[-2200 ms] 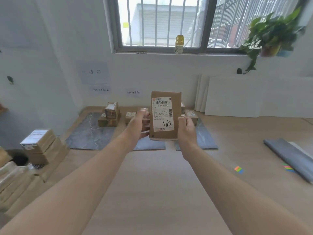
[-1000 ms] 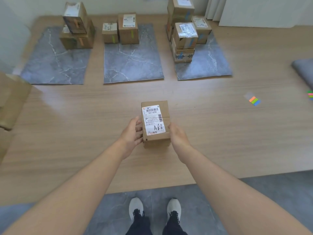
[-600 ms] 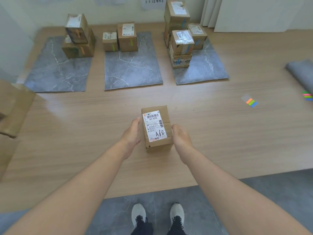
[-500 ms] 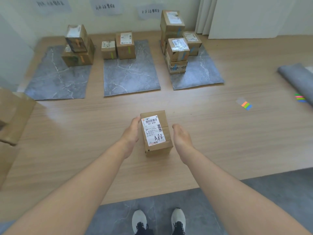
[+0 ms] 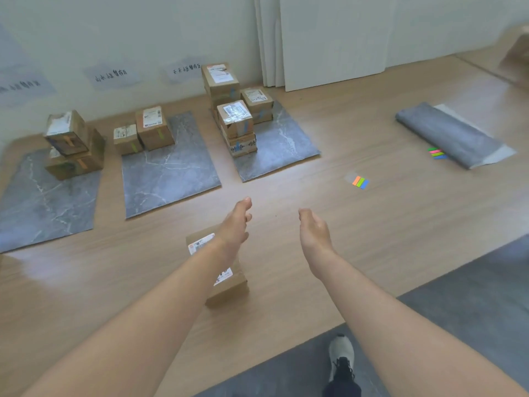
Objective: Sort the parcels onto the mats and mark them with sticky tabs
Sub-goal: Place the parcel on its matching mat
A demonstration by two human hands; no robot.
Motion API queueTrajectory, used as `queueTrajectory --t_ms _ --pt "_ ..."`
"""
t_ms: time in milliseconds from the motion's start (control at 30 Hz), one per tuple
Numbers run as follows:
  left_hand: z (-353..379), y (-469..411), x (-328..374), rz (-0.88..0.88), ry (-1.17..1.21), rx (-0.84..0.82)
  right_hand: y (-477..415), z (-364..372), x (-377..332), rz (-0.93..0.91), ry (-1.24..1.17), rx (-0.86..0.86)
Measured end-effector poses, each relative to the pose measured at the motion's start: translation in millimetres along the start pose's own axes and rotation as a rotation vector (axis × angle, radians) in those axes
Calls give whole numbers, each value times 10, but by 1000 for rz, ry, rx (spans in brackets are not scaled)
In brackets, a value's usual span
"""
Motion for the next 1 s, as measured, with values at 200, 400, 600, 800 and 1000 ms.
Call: queueTrajectory --t_ms 200,400,600,800,1000 --pt "981 -539 146 -30 -33 12 -910 -746 57 47 13 3" --pt "1961 -1138 187 -86 -87 -13 -1774 -1571 170 92 74 40" --pt "2565 -1617 81 -176 -11 -58 -2386 -2035 326 146 97 37" --pt "2944 -2098 38 -220 -16 -93 -2888 -2059 491 164 112 -5" --pt "3131 -2600 24 -260 6 -117 -3323 -2127 397 44 352 20"
Point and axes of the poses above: each hand's wrist, its own y-axis away from the middle knuckle, its own z-axis out of the palm, x = y × z, the point moved 10 cm from there along -y, towards the middle knuckle
